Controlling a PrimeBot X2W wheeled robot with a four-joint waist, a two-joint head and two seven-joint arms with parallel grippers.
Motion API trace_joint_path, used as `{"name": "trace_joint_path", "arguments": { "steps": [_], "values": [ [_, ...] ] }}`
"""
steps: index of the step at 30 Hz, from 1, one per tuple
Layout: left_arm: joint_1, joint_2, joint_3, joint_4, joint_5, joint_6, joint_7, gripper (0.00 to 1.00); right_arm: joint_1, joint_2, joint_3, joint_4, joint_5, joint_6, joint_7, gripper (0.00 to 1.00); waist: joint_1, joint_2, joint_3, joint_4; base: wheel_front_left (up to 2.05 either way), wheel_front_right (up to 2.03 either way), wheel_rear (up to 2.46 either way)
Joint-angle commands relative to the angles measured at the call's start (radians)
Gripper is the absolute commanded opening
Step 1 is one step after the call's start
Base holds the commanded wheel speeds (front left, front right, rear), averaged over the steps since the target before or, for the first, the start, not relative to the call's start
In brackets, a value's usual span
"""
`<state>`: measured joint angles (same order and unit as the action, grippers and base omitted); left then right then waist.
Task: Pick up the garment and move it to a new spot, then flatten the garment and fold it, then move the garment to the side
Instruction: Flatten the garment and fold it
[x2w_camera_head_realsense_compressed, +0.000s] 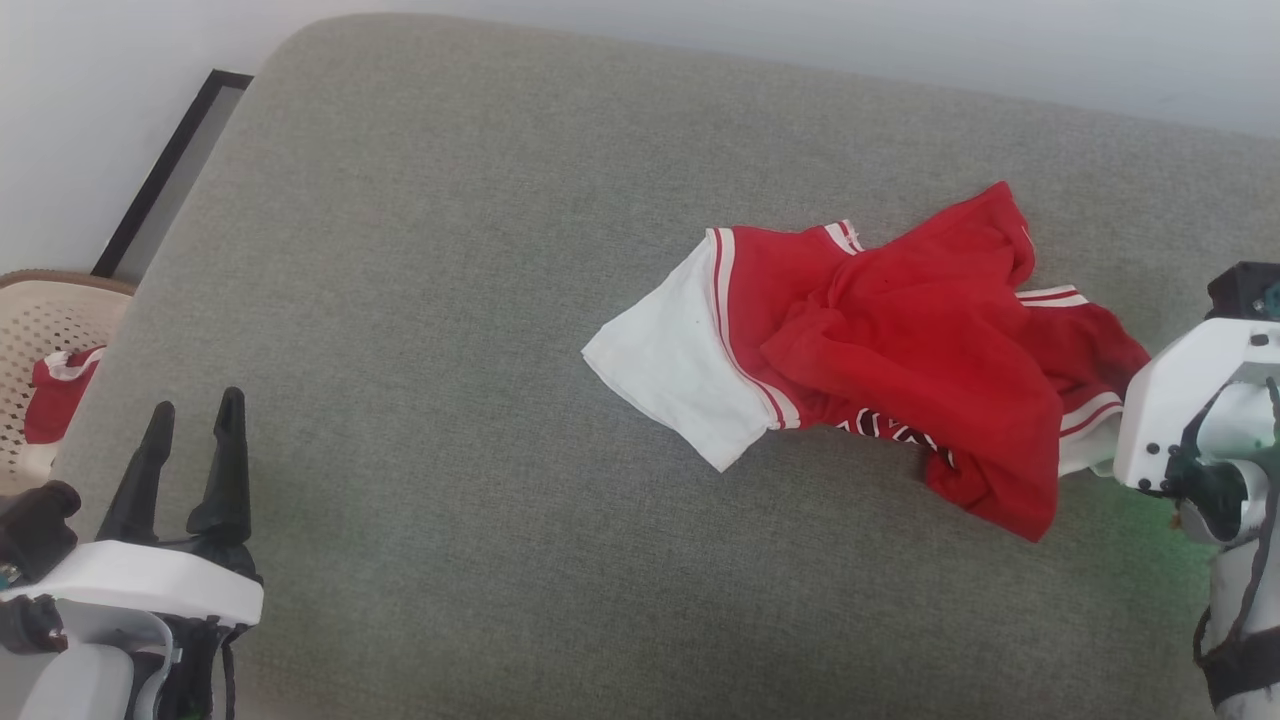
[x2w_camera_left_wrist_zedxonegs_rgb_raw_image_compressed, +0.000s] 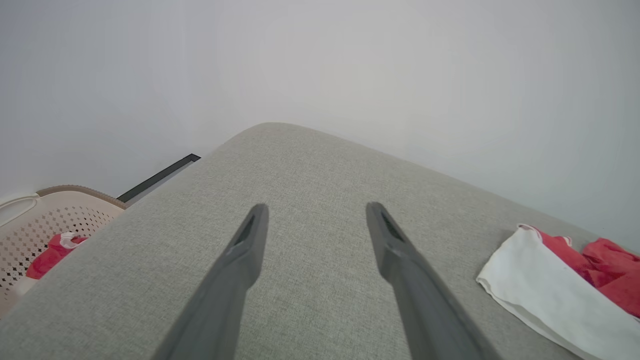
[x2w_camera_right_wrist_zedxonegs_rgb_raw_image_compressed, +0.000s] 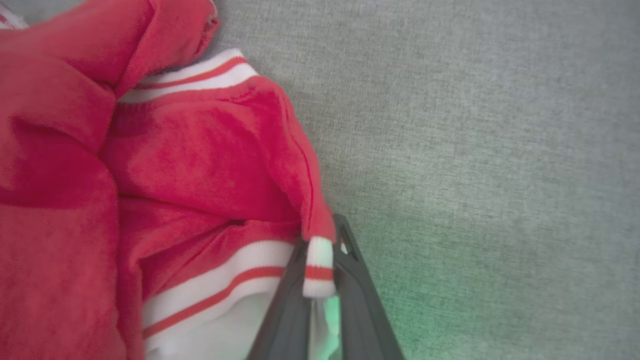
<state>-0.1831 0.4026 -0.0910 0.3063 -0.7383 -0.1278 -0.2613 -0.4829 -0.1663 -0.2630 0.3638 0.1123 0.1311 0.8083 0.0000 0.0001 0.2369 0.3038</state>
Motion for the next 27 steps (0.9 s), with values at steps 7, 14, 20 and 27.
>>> {"name": "trace_joint_path", "arguments": {
  "steps": [7, 14, 20, 27],
  "values": [
    [-0.003, 0.012, 0.008, 0.003, 0.006, -0.003, -0.005, 1.00, -0.030, -0.010, 0.036, 0.003, -0.006, -0.001, -0.009, 1.00, 0.0000, -0.0001, -0.011, -0.014, 0.00, 0.00, 0.00],
    [0.013, 0.018, 0.013, -0.002, 0.012, -0.003, -0.005, 1.00, -0.040, -0.012, 0.131, -0.133, 0.054, -0.001, 0.018, 1.00, 0.0000, -0.0001, -0.023, -0.024, 0.00, 0.00, 0.00],
    [0.002, 0.009, -0.008, -0.004, 0.021, -0.003, -0.005, 1.00, -0.050, 0.015, 0.214, -0.183, 0.100, -0.001, 0.058, 1.00, 0.0000, -0.0001, -0.024, -0.004, 0.00, 0.00, 0.00],
    [-0.025, -0.005, -0.053, 0.005, 0.014, -0.003, -0.005, 1.00, -0.081, 0.007, 0.277, -0.095, 0.090, -0.001, 0.072, 1.00, 0.0000, -0.0001, -0.012, 0.050, 0.00, 0.00, 0.00]
  ]
}}
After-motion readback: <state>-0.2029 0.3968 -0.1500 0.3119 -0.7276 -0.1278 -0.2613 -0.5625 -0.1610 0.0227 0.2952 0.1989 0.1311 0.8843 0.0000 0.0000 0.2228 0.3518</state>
